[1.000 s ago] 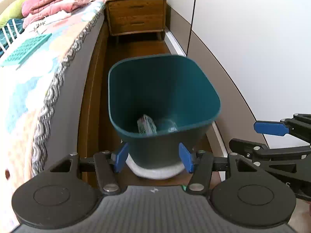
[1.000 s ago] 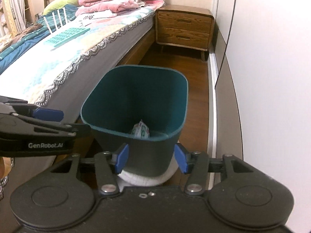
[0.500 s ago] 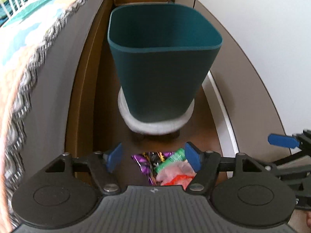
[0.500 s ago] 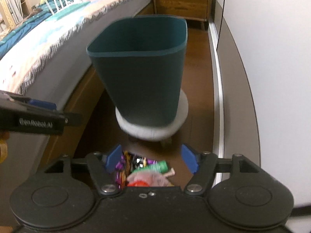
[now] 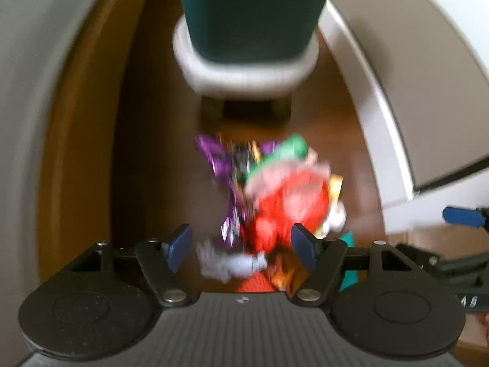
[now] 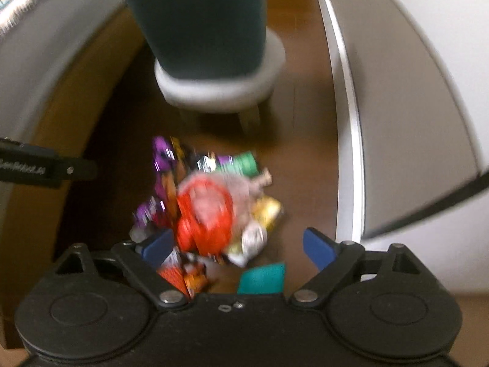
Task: Collect trash
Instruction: 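Move both tools back down toward the trash pile, then grasp the orange foam net with the left tool while the right tool grasps the teal bag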
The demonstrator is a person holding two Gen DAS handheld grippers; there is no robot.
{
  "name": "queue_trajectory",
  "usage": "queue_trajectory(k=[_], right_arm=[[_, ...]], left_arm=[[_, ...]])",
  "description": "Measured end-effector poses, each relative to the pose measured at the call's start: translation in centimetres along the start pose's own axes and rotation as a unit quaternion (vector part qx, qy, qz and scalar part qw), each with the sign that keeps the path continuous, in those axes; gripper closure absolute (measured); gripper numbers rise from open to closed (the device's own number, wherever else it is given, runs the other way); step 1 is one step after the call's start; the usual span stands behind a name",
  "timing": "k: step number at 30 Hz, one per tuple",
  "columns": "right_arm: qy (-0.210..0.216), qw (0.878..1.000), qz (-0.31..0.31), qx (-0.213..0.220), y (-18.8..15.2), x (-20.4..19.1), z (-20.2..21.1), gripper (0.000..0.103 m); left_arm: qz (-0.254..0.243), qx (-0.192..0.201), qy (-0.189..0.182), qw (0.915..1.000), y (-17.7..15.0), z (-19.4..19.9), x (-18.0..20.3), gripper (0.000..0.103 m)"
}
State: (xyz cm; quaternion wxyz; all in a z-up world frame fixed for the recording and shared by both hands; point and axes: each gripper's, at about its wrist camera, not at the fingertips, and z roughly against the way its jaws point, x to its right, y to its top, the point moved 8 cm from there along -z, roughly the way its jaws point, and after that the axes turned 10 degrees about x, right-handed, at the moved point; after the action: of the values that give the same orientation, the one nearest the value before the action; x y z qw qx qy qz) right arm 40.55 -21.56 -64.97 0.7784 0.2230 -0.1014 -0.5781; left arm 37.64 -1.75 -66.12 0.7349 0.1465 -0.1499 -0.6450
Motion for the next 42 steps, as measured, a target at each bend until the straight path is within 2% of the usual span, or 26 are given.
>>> queue_trajectory(k=[5,9,15,20,22,28,37,39,42], right_arm=[[-0.007,0.999,0.006,-0.033,-4.7,0.8,-3.9,0.011],[-0.017,0.998,0.019,-0.059,-7.9,1.2,-7.1,0.012],[-0.017,0.995,0.024,-0.091,-11.2,1.6,-11.6,0.012],[-0.014,0.992,0.027,-0.126,-13.7,2.2,-15.0,0.013],[-0.014,0.989,0.021,-0.143,-14.7,2.3,-16.3,0.014],[-0.016,0.989,0.020,-0.148,-16.2,2.4,-18.6,0.014],[-0.016,0.988,0.025,-0.150,-17.5,2.0,-20.0,0.014],[-0.017,0.987,0.024,-0.155,-17.8,2.0,-20.2,0.020],[-0.020,0.987,0.030,-0.157,-18.2,2.0,-20.4,0.021]], left_arm=[[0.017,-0.068,0.004,0.9976,-6.8,-5.0,-0.2,0.032],[0.052,-0.120,0.010,0.9914,-11.3,-8.7,-0.5,0.032],[0.137,-0.173,0.020,0.9751,-15.9,-13.3,-1.3,0.032],[0.200,-0.208,0.024,0.9571,-18.5,-16.9,-1.3,0.033],[0.215,-0.215,0.022,0.9524,-19.3,-18.0,-1.3,0.033],[0.252,-0.228,0.017,0.9403,-21.0,-20.2,-1.5,0.033],[0.275,-0.229,0.024,0.9333,-22.6,-20.9,-2.5,0.033],[0.276,-0.229,0.025,0.9329,-22.6,-20.7,-2.5,0.032],[0.282,-0.229,0.025,0.9313,-22.7,-20.5,-2.6,0.036]])
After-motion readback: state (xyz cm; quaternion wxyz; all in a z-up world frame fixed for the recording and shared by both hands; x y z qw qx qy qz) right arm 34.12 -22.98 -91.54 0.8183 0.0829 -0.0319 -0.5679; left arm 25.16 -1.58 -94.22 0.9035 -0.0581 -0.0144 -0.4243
